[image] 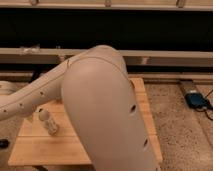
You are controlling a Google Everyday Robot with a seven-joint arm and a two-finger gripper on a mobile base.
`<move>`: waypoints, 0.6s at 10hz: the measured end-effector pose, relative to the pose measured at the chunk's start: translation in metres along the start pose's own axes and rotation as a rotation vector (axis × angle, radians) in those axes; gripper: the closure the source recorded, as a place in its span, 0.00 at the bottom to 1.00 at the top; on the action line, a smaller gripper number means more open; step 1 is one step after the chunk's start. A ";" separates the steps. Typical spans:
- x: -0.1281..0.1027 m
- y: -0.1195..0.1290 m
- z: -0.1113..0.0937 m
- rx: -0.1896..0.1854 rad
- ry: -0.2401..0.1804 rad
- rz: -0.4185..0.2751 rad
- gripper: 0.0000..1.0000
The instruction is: Knock the bottle over
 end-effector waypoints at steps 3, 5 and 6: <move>0.005 -0.027 0.020 0.023 0.044 0.043 0.20; 0.013 -0.058 0.030 0.035 0.076 0.089 0.20; 0.015 -0.069 0.033 0.035 0.085 0.104 0.20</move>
